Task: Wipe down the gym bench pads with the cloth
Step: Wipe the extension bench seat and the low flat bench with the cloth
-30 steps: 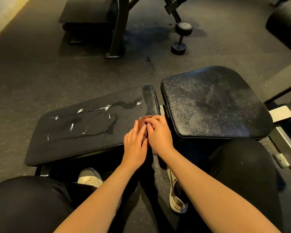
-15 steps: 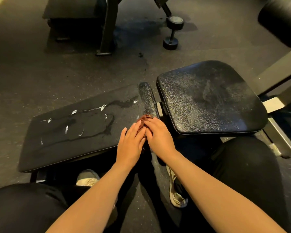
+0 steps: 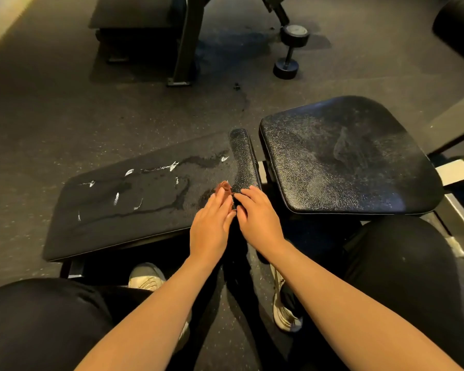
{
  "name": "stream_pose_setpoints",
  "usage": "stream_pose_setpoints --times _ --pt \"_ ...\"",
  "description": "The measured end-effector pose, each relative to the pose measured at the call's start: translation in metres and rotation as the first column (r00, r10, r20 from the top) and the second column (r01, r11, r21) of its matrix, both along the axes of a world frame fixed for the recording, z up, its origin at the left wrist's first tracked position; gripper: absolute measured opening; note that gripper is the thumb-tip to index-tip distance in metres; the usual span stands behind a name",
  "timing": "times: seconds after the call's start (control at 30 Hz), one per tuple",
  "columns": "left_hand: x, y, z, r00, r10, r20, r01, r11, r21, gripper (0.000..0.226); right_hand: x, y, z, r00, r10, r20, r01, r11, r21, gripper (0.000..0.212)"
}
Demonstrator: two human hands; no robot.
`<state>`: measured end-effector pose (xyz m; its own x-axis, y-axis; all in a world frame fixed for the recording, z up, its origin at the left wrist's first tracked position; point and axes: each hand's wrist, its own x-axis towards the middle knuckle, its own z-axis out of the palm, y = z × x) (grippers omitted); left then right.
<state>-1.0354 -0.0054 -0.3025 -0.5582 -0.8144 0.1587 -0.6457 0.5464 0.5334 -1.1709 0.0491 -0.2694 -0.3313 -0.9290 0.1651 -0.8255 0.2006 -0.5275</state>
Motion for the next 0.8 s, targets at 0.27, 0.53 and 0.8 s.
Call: stream_pose_setpoints --times 0.27,0.53,0.8 --pt "0.034 -0.006 -0.002 0.992 0.119 0.043 -0.119 0.993 0.003 0.039 0.007 0.001 0.003 1.000 0.014 -0.025 -0.014 1.000 0.007 0.031" --pt "0.049 -0.002 0.030 0.947 0.224 -0.229 -0.176 0.962 0.210 0.038 0.029 -0.004 0.027 0.966 0.101 0.238 -0.131 0.984 0.117 0.036" --pt "0.067 -0.012 0.079 0.898 0.289 -0.331 -0.158 0.915 0.371 0.039 0.068 -0.013 0.040 0.669 0.163 0.725 -0.254 0.967 0.017 0.048"
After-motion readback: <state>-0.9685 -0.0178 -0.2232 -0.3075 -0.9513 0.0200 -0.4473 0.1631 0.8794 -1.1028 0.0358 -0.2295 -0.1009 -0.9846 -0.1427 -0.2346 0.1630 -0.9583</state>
